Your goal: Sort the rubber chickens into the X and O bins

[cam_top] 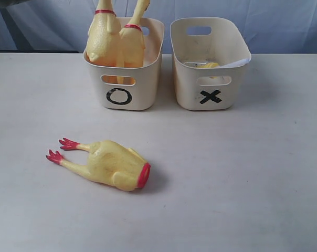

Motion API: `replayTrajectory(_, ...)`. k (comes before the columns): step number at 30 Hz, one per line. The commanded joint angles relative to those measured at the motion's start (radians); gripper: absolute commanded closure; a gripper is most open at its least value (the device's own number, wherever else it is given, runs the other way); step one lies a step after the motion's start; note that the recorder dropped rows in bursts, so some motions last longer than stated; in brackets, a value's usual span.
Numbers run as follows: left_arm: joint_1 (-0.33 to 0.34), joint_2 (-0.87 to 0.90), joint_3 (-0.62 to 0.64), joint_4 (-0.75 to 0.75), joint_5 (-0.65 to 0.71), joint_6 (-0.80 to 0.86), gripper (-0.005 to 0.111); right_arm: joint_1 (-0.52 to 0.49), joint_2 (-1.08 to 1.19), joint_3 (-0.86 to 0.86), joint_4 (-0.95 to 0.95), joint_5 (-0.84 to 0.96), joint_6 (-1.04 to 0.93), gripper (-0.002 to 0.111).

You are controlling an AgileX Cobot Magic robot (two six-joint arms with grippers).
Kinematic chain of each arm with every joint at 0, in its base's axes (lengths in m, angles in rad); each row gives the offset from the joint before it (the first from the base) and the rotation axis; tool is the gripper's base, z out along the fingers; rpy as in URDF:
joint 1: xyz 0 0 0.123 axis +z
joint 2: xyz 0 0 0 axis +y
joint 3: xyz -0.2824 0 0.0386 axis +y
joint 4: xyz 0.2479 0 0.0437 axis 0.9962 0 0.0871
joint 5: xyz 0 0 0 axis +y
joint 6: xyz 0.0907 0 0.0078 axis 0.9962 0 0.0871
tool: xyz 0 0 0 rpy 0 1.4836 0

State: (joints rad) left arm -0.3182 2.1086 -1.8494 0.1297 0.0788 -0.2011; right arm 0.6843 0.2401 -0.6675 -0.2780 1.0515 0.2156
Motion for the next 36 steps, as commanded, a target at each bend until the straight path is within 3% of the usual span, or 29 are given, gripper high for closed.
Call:
replayTrajectory(1, -0.003, -0.056, -0.017, 0.065, -0.003, -0.001, 0.050, 0.005, -0.005, 0.004, -0.001, -0.015, -0.005, 0.055)
replayTrajectory(6, -0.003, -0.109, -0.017, 0.122, 0.063, -0.001, 0.050, 0.005, -0.005, 0.004, -0.001, -0.012, -0.005, 0.055)
replayTrajectory(12, -0.003, -0.148, -0.017, 0.240, 0.274, 0.049, 0.050, 0.005, -0.005, 0.004, -0.001, -0.010, -0.007, 0.055)
replayTrajectory(21, 0.024, -0.153, -0.017, 0.256, 0.426, 0.110, 0.051, 0.005, -0.005, 0.004, -0.001, -0.012, -0.024, 0.055)
replayTrajectory(24, 0.028, -0.153, -0.017, 0.256, 0.482, 0.138, 0.059, 0.005, -0.005, 0.004, -0.001, -0.012, -0.024, 0.055)
replayTrajectory(26, 0.028, -0.153, -0.017, 0.264, 0.571, 0.157, 0.075, 0.005, -0.005, 0.004, -0.001, -0.012, -0.028, 0.055)
replayTrajectory(30, 0.033, -0.173, 0.003, 0.267, 0.721, 0.184, 0.091, 0.005, -0.005, 0.004, -0.001, -0.010, -0.031, 0.055)
replayTrajectory(36, 0.051, -0.339, 0.153, 0.216, 0.757, 0.239, 0.092, 0.005, -0.005, 0.004, 0.043, -0.008, -0.062, 0.055)
